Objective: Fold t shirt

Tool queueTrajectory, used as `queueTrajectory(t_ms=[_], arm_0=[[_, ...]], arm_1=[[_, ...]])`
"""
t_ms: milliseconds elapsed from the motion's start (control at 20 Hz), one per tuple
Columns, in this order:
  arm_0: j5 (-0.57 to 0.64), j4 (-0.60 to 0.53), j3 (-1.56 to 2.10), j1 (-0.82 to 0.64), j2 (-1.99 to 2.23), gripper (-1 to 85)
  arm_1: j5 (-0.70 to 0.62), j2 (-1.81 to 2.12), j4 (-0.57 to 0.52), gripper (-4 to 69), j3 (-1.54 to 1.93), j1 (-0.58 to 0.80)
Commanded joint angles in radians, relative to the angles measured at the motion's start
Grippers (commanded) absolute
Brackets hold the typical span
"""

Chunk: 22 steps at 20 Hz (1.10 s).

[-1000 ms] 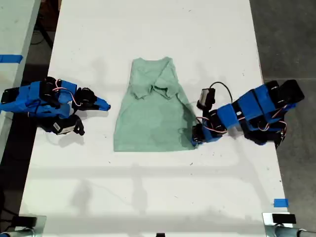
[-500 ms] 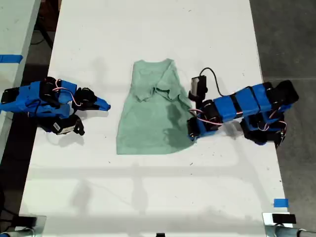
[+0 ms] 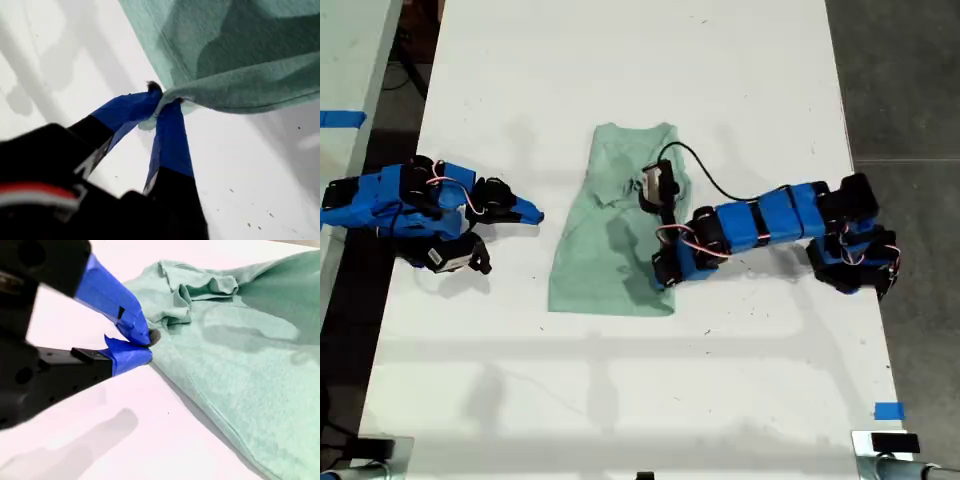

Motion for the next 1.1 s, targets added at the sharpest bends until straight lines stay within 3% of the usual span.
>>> queueTrajectory(t_ms=[0, 150, 300, 350, 450, 550, 800, 1050], arm_0=[[0.006, -0.008, 0.023, 0.009, 0.005, 0.4], [0.006, -0.008, 0.023, 0.011, 0.005, 0.4], [0.006, -0.008, 0.023, 0.012, 0.005, 0.4], [0.006, -0.008, 0.023, 0.012, 0.005, 0.4], [0.006, -0.008, 0.023, 0.012, 0.005, 0.5], [0.006, -0.008, 0.023, 0.012, 0.005, 0.6], [0.006, -0.008, 0.023, 0.012, 0.005, 0.6], [0.006, -0.008, 0.023, 0.011, 0.005, 0.6]], arm_1=[[-0.04, -0.048, -0.115, 0.7, -0.063, 0.003], [-0.081, -0.147, -0.229, 0.8, -0.075, 0.003], [-0.101, -0.209, -0.273, 1.2, -0.092, 0.009], [-0.114, -0.21, -0.279, 9.0, -0.092, 0.008], [-0.14, -0.204, -0.279, 37.3, -0.097, 0.002], [-0.153, -0.193, -0.261, 45.3, -0.115, -0.003], [-0.138, -0.114, -0.167, 44.8, -0.12, -0.002], [0.043, 0.172, 0.152, 37.3, -0.1, 0.026]])
